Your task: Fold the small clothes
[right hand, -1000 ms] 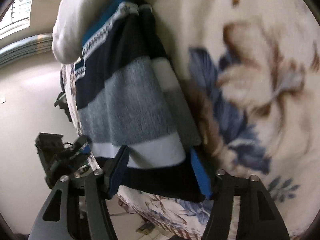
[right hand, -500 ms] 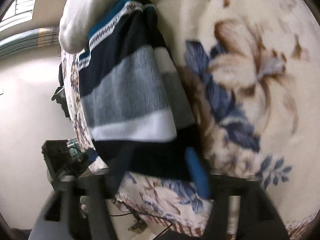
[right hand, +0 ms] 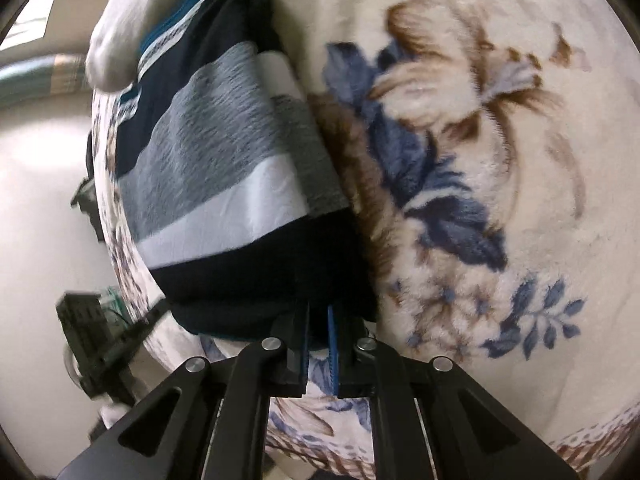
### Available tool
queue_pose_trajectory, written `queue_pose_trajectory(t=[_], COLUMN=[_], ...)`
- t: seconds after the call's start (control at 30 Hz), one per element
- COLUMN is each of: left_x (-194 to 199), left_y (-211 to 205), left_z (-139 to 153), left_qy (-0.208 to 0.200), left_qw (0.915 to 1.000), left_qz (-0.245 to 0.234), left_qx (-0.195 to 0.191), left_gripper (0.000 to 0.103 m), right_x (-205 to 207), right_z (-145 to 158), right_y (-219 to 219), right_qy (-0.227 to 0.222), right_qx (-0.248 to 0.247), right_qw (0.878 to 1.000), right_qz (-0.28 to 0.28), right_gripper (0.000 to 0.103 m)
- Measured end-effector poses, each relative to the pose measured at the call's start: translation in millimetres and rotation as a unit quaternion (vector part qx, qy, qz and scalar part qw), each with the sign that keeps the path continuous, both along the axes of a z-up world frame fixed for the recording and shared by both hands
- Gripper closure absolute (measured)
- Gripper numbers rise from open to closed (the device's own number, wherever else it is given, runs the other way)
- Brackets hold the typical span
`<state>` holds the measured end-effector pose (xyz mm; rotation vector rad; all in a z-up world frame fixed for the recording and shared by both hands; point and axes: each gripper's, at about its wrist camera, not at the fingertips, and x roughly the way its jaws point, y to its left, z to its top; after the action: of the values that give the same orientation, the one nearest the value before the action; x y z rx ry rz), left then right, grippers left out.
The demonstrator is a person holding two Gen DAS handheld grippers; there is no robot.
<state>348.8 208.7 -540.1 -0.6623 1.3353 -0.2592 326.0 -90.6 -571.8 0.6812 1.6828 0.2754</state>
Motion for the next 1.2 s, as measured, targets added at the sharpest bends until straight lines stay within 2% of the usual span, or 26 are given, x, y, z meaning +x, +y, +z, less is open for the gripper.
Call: queue_pose_trajectory(t=[0.03,0.07,0.1,0.13,0.17,0.2,0.27,0.3,0.33,0.37,0.4,0.47,0.63,0.73,0.8,0.83,0.87,0.9,0.93,1.0,1.07,1.13,1.2], left_x=[-3,-4,-7,-9,-9,-9,-9,-10,-10,-10,-10,-7,-3,-4,-12,-19,-26,-34,-44,-53,-52,-43,-29], left_y=[3,2,-1,-8,-17,-26,-42,-49,-57,-61,-65,-69,-63,-50,-44,-40,-40,-39,-37,-42,-54,-68,-78], left_z=[1,1,1,0,-3,-8,-18,-21,-24,-24,-20,-12,-8,-10,-11,-8,-6,-2,0,-5,-17,-36,-49], left_qy=[-0.001,-0.003,-0.005,-0.007,-0.006,0.001,0.007,0.006,0.006,-0.002,-0.011,-0.028,-0.036,-0.007,0.01,0.018,0.019,0.017,0.016,0.024,0.036,0.045,0.048], left_qw=[0.9997,0.9994,0.9993,0.9993,0.9991,0.9989,0.9978,0.9972,0.996,0.9954,0.9944,0.9911,0.9897,0.9943,0.9978,0.999,0.9992,0.9985,0.9954,0.9861,0.9736,0.9639,0.9602], left_qz=[0.007,0.006,0.0,-0.012,-0.025,-0.04,-0.065,-0.074,-0.086,-0.093,-0.1,-0.116,-0.127,-0.102,-0.066,-0.04,-0.023,0.003,0.034,0.076,0.103,0.126,0.14], left_qx=[-0.022,-0.033,-0.037,-0.036,-0.032,-0.026,-0.012,0.003,0.024,0.022,0.033,0.059,0.056,0.031,0.007,-0.013,-0.028,-0.051,-0.088,-0.146,-0.201,-0.23,-0.237], left_gripper=[0.077,0.06,0.051,0.048,0.048,0.048,0.049,0.049,0.055,0.086,0.087,0.087,0.087,0.083,0.061,0.036,0.024,0.024,0.024,0.024,0.023,0.023,0.023], right_x=[0,-1,-1,-4,-6,-10,-15,-17,-20,-21,-23,-26,-31,-36,-35,-35,-35,-33,-32,-28,-20,-7,15], right_z=[2,3,4,4,3,2,-4,-6,-9,-10,-8,-4,2,5,8,9,9,9,12,22,30,32,27], right_y=[-1,-3,-3,-6,-8,-10,-7,-6,-1,4,9,18,7,4,3,-2,-8,-11,-19,-34,-47,-55,-66], right_qy=[0.005,0.01,0.013,0.016,0.018,0.019,0.029,0.033,0.037,0.033,0.017,-0.001,-0.016,-0.016,-0.015,-0.007,0.004,0.009,0.012,-0.001,-0.019,-0.032,-0.042], right_qx=[0.008,0.014,0.015,0.018,0.023,0.03,0.041,0.042,0.037,0.026,0.007,-0.036,-0.049,-0.046,-0.045,-0.034,-0.019,-0.01,-0.001,0.019,0.031,0.04,0.051], right_qw=[1.0,1.0,1.0,1.0,1.0,0.999,0.999,0.999,0.998,0.999,0.999,0.998,0.998,0.998,0.998,0.999,1.0,1.0,1.0,0.999,0.998,0.997,0.995], right_qz=[0.004,0.003,0.0,-0.005,-0.008,-0.009,-0.001,0.005,0.017,0.027,0.037,0.06,0.034,0.039,0.04,0.029,0.018,0.011,-0.004,-0.03,-0.048,-0.058,-0.072], right_gripper=[0.093,0.09,0.081,0.075,0.059,0.048,0.044,0.044,0.044,0.045,0.057,0.09,0.092,0.092,0.089,0.088,0.083,0.068,0.058,0.02,0.014,0.014,0.014])
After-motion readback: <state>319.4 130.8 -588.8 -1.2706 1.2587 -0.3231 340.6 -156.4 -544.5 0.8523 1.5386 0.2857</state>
